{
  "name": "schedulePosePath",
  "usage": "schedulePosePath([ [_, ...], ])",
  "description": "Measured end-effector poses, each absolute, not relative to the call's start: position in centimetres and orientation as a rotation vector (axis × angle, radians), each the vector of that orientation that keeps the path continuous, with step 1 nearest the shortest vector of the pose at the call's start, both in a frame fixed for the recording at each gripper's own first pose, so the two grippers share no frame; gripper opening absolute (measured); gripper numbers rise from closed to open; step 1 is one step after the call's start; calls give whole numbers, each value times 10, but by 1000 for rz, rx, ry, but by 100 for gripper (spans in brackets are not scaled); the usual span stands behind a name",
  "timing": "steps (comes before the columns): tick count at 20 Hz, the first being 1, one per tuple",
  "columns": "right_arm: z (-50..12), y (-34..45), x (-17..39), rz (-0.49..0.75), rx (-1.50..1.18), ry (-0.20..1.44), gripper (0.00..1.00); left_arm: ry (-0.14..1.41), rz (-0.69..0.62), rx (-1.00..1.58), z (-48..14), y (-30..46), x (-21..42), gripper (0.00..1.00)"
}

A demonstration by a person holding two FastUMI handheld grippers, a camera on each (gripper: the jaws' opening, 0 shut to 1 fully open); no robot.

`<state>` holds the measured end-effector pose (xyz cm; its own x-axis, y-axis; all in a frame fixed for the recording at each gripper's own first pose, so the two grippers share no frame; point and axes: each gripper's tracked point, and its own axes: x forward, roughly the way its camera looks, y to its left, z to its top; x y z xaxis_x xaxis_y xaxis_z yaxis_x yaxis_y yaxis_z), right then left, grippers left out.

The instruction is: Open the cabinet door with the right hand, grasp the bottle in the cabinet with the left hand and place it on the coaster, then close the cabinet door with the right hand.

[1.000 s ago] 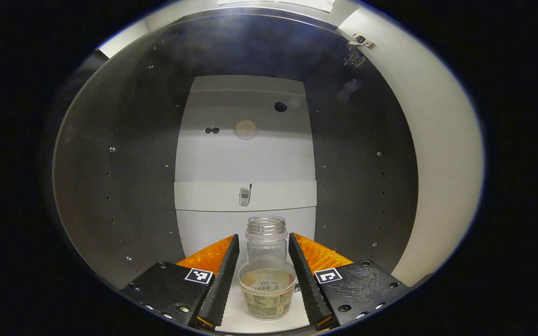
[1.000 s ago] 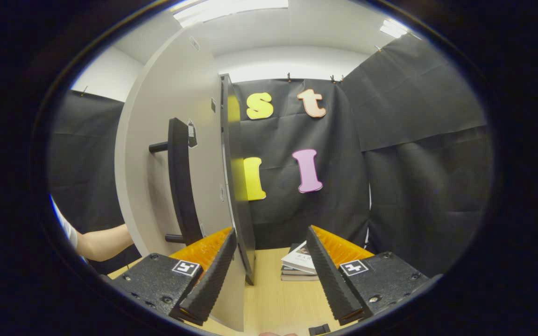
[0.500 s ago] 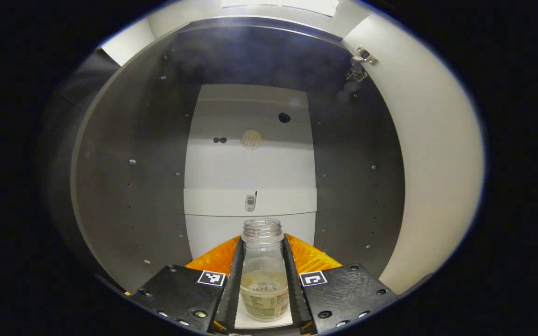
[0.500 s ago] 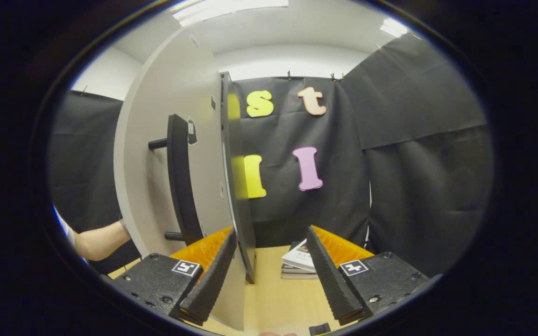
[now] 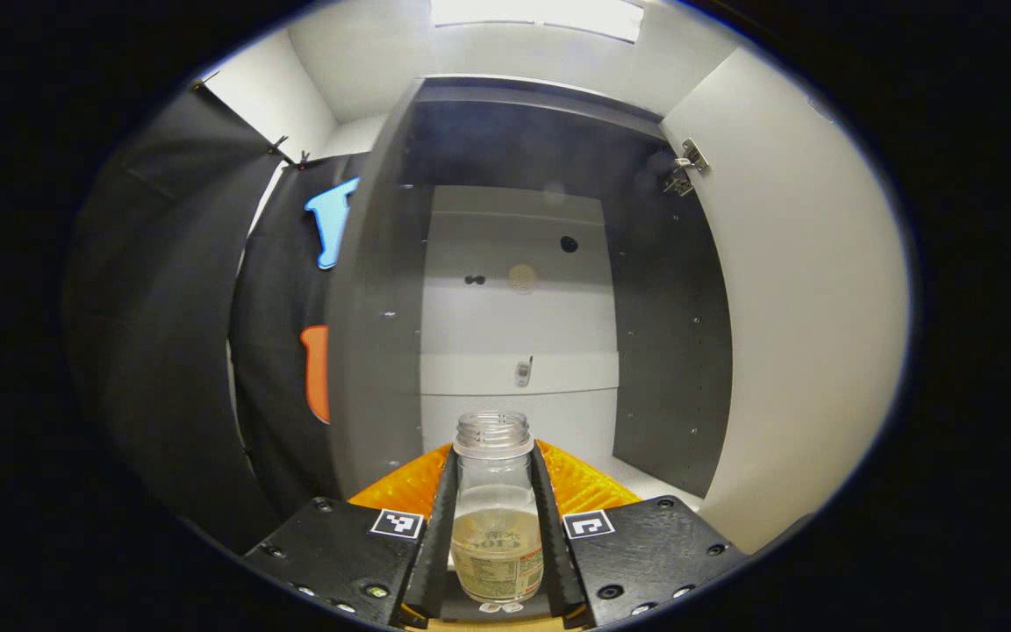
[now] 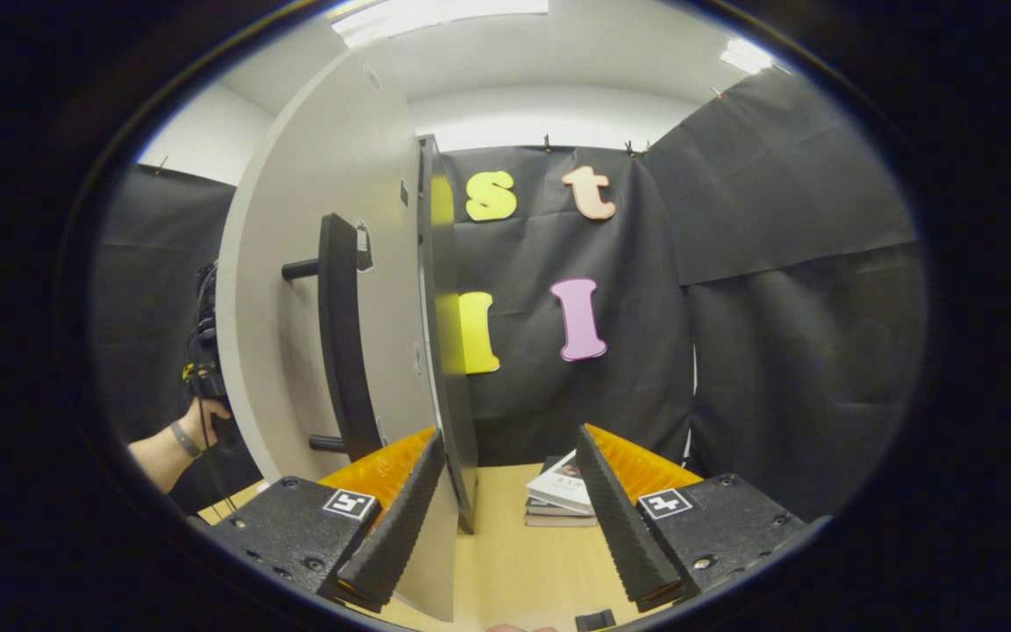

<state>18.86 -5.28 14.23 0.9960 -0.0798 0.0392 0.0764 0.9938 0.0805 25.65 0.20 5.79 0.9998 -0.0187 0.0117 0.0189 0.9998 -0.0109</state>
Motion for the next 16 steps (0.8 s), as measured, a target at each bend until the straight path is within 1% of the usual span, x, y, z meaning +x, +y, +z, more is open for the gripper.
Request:
schedulePosePath([
  [6,145,-53,183,-99,84,-46,94,34,129,42,0,67,175,43],
  [10,161,-45,170,-67,126,-90,94,28,222,80,-35,98,126,43],
  [12,169,-44,163,-67,128,-107,94,39,256,81,-52,108,110,43],
  [16,179,-42,153,-104,75,-122,94,47,317,106,-83,122,86,43],
])
